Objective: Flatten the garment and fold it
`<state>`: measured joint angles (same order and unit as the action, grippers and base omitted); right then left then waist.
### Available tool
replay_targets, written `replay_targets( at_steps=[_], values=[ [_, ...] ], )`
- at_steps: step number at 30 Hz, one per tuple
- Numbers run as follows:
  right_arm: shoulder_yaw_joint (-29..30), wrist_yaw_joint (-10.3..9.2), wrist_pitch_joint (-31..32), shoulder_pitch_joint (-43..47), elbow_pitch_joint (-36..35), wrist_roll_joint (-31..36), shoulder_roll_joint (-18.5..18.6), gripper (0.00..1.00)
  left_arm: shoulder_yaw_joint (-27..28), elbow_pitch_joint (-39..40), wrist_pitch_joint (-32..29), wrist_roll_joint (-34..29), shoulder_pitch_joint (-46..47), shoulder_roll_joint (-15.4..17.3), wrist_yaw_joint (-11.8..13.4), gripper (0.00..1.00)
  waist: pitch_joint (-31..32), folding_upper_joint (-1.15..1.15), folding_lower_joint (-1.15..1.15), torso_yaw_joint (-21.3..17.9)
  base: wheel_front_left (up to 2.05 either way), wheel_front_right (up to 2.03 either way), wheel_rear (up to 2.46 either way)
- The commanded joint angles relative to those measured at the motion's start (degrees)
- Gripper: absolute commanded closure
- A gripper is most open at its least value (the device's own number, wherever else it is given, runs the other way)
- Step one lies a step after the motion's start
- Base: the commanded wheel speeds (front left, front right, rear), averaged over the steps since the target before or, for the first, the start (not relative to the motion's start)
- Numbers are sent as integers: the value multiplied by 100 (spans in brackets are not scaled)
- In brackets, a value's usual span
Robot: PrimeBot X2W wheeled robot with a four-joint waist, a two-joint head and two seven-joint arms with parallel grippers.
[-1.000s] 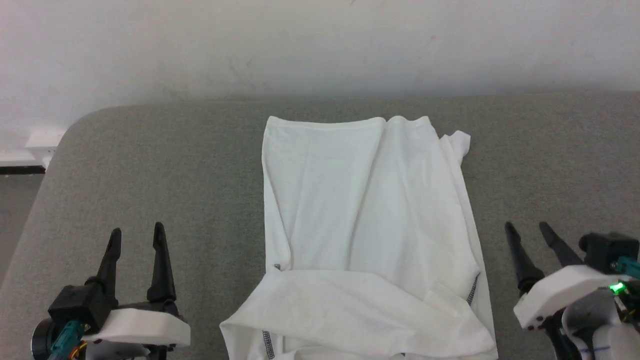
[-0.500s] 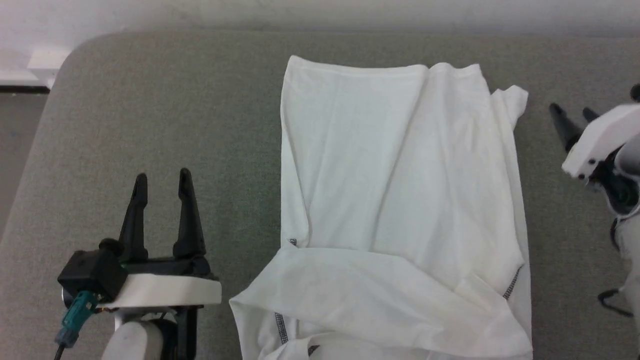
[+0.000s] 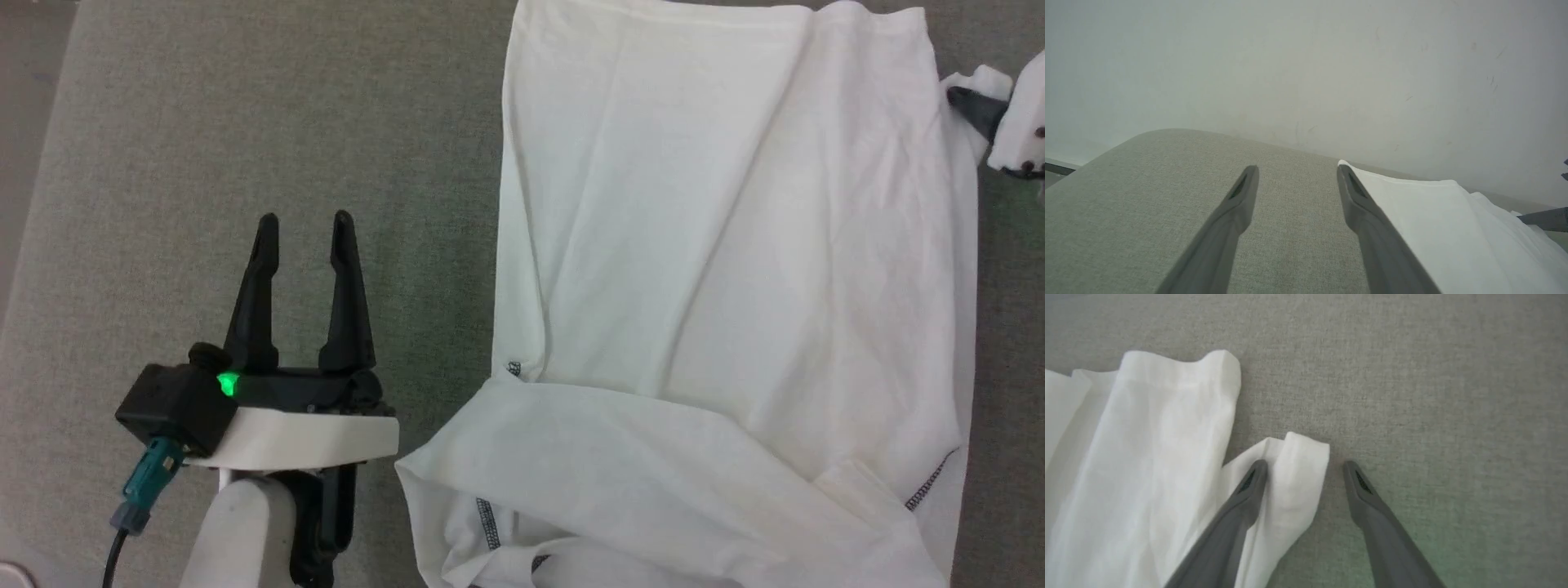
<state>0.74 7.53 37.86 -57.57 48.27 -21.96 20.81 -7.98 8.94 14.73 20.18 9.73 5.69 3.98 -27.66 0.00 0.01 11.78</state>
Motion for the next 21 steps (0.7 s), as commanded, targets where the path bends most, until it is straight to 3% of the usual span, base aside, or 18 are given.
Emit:
replay_targets(
  at_steps=[1,2,3,5,9,21],
  values=[
    [-36,-4,236,9,190,1,-10,0,43,-29,27,-58,86,-43,-65,0,-221,0,-1,186,0,0,0],
    [-38,-4,419,20,300,-2,-16,0,66,-49,27,-80,93,-69,-94,0,-220,0,-1,185,0,0,0],
    [-38,-4,597,34,398,-4,-25,27,88,-70,27,-100,96,-92,-121,0,-215,0,-1,182,0,0,0],
    [17,-4,887,70,554,-51,-71,100,127,-118,27,-138,95,-133,-167,0,-172,0,-1,168,0,0,0],
    [76,-4,909,129,542,9,-93,100,195,-220,27,-197,61,-187,-247,0,7,0,-1,99,0,0,0],
    [-303,-4,-726,392,-644,-211,272,100,355,-419,27,-352,-330,-241,-299,0,1142,0,-1,-329,0,0,0]
  ],
)
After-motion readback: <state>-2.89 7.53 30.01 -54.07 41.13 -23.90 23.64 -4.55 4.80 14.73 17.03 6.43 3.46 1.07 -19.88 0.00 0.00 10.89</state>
